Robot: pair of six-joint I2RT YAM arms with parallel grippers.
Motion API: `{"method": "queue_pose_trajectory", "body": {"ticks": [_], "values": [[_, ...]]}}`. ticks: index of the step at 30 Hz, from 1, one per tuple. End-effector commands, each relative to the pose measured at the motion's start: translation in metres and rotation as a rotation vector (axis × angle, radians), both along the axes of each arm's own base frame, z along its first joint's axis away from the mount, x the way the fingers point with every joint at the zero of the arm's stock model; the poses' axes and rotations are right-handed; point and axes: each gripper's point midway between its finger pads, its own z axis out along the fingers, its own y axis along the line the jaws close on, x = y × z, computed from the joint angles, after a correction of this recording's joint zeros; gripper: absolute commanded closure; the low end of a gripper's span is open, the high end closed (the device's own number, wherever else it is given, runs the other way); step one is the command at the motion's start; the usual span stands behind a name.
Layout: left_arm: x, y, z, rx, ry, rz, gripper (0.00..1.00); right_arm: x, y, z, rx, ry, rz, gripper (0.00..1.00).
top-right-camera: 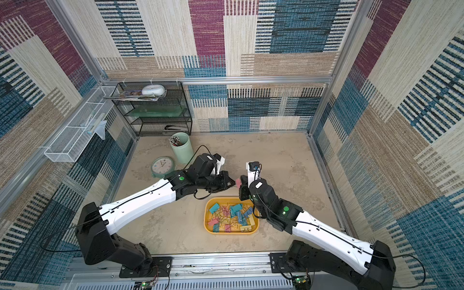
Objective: Put the binder clips in the storage box
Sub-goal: Place the binder clip in the storage box.
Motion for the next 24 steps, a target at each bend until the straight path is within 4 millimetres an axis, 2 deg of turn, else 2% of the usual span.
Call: {"method": "queue_pose_trajectory", "body": {"ticks": [1,4,5,8,12,15,18,21,22,24], "values": [[0.002,0.016,-0.006,0.109,-0.076,-0.013,1.00,-0.002,0.008,0.018,0.162,-0.014,0.024,0.36],[-0.003,0.041,-0.014,0.207,-0.130,-0.009,1.00,-0.002,0.001,0.028,0.229,0.018,0.039,0.03],[-0.007,0.048,-0.017,0.229,-0.143,-0.019,1.00,0.001,-0.005,0.027,0.248,0.040,0.029,0.01],[-0.026,0.066,-0.034,0.288,-0.138,-0.069,1.00,0.017,-0.034,0.019,0.317,0.135,-0.019,0.00],[-0.052,0.084,-0.062,0.396,-0.075,-0.124,1.00,0.029,-0.065,0.002,0.356,0.183,-0.086,0.00],[-0.060,0.095,-0.078,0.462,-0.046,-0.110,1.00,0.032,-0.072,-0.008,0.362,0.210,-0.101,0.00],[-0.059,0.107,-0.095,0.510,-0.032,-0.042,1.00,0.033,-0.070,-0.014,0.355,0.228,-0.093,0.01],[-0.059,0.101,-0.105,0.501,-0.028,-0.071,1.00,0.034,-0.070,-0.019,0.343,0.244,-0.094,0.00],[-0.060,0.098,-0.105,0.497,-0.029,-0.086,0.97,0.035,-0.071,-0.020,0.339,0.245,-0.099,0.00],[-0.060,0.091,-0.098,0.485,-0.056,-0.111,0.75,0.035,-0.072,-0.018,0.333,0.242,-0.099,0.00]]}}
